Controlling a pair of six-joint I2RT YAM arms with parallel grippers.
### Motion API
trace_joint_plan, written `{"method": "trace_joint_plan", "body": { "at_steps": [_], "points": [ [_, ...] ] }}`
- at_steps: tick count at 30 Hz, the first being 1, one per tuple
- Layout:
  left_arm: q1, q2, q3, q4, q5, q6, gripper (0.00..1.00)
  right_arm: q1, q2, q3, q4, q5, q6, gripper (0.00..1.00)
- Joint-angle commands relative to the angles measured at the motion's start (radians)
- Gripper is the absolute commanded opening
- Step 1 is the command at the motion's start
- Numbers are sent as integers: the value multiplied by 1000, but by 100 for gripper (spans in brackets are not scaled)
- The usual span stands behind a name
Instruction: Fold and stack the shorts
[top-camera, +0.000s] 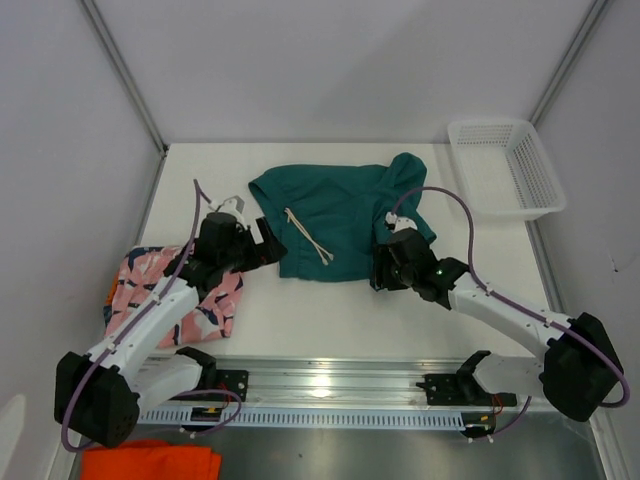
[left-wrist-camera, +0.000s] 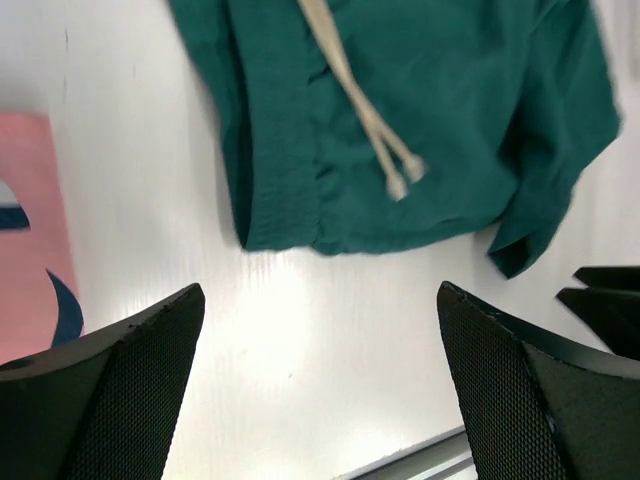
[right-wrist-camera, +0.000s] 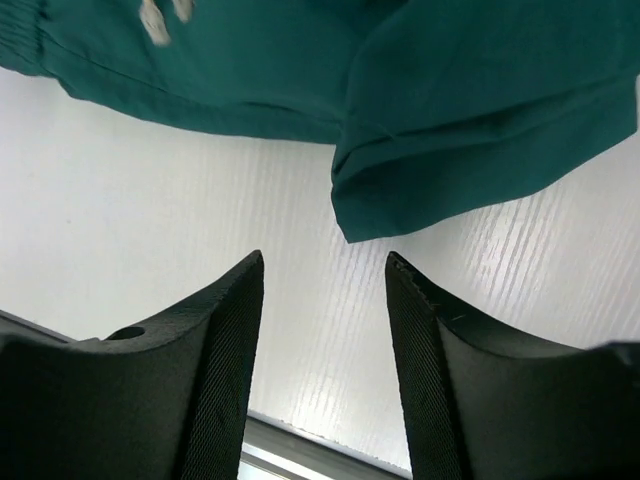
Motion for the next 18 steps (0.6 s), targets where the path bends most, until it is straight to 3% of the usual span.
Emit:
{"method": "trace_joint_plan", "body": {
  "at_steps": [1, 7, 13, 18],
  "points": [
    [-12, 2, -103, 121, 69, -28, 99, 17, 26, -41, 63, 50, 53, 53],
    [-12, 97, -192, 258, 113, -8, 98, 20, 121, -23, 145, 54, 59, 49],
    [-12, 239, -194, 375, 155, -13, 88, 18, 236, 30, 169, 88, 47, 47],
    [-12, 344, -163, 430, 133, -42, 87, 18, 285, 40, 194, 123, 51, 41]
  ]
}}
